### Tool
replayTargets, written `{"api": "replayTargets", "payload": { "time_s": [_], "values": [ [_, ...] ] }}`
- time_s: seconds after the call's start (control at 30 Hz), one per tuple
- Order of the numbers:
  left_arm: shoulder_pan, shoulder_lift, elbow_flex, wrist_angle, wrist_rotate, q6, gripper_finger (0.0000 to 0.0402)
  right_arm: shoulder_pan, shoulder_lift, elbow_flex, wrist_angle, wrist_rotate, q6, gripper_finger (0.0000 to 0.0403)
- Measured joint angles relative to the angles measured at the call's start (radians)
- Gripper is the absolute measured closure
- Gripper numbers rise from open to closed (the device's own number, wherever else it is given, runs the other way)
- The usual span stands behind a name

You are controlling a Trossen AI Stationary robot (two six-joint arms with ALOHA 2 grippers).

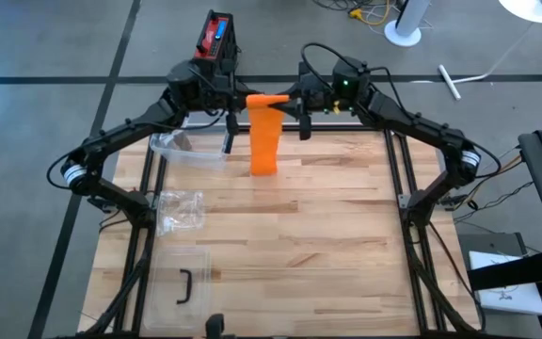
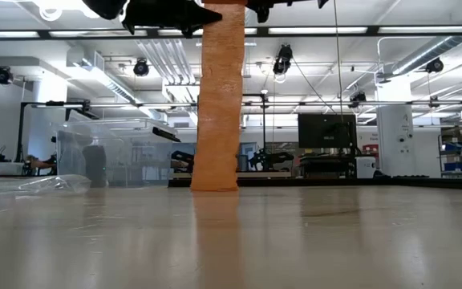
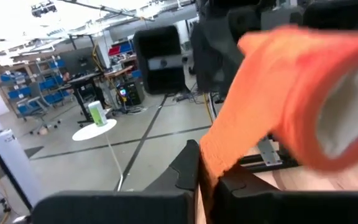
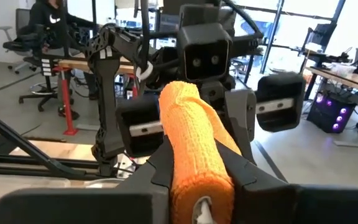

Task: Roll bandage
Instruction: Roll the orange bandage

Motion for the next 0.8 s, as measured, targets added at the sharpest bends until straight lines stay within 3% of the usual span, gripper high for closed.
{"api": "replayTargets", "payload": {
  "time_s": [0.53, 0.8],
  "values": [
    [0.004, -0.002, -0.071, 0.093, -0.005, -0.052, 0.0401, -0.021, -0.03, -0.001, 0.001, 0.008, -0.024, 0.0349],
    [0.004, -0.015, -0.041, 0.09, -0.007, 0.034, 0.0378, -0.021, -0.014, -0.001, -0.029, 0.008, -0.014, 0.0338]
  ]
}}
